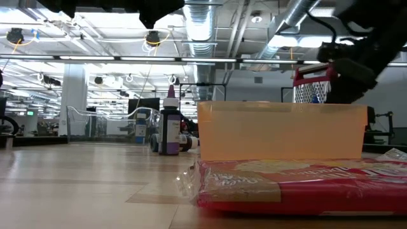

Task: Pick & Place Food Item
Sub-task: Put the right blue food coloring bottle into the transparent bin

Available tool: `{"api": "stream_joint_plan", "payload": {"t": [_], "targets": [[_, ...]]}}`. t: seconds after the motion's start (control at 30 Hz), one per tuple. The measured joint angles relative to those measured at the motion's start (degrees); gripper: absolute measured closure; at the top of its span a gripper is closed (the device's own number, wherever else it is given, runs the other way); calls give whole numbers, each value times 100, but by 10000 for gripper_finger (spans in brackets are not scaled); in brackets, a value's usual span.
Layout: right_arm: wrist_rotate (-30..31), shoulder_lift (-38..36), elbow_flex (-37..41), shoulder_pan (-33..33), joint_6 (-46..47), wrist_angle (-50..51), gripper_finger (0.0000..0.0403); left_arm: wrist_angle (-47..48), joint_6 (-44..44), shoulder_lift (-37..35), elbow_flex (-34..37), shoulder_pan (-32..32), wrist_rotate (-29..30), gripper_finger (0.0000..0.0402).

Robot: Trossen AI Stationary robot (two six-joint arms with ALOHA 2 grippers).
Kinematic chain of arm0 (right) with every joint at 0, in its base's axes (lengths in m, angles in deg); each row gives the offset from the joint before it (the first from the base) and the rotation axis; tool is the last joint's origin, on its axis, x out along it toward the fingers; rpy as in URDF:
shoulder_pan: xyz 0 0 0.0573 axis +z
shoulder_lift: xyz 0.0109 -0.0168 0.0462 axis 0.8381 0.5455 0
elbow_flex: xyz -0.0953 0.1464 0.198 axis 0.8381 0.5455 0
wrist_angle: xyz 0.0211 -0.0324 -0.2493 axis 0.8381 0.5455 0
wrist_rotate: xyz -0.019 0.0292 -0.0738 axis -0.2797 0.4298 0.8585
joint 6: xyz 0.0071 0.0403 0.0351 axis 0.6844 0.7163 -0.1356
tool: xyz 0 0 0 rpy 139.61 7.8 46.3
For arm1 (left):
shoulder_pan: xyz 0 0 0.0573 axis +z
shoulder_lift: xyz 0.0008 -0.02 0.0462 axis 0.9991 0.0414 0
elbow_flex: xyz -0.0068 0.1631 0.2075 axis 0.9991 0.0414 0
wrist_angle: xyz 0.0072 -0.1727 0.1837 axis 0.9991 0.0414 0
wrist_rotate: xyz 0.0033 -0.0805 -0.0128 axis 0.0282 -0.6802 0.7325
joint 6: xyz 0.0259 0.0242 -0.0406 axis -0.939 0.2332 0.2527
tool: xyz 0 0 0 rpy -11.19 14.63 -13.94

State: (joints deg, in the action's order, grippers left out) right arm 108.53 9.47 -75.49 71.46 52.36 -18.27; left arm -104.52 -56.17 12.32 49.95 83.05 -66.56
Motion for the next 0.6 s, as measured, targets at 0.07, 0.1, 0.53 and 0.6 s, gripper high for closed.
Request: {"api": "stream_joint_plan", "payload": {"t": [0.07,0.1,0.53,0.6], "targets": [[236,-209,302,230,302,-335,158,21,15,0,0,-2,0,110],[345,-336,443,319,413,-484,158,18,17,0,0,-6,0,110],[519,-970,1745,162,347,-2115,158,-138,0,0,0,-9,0,110],[515,-974,1869,77,193,-2421,158,-138,0,0,0,-7,0,110]]}}
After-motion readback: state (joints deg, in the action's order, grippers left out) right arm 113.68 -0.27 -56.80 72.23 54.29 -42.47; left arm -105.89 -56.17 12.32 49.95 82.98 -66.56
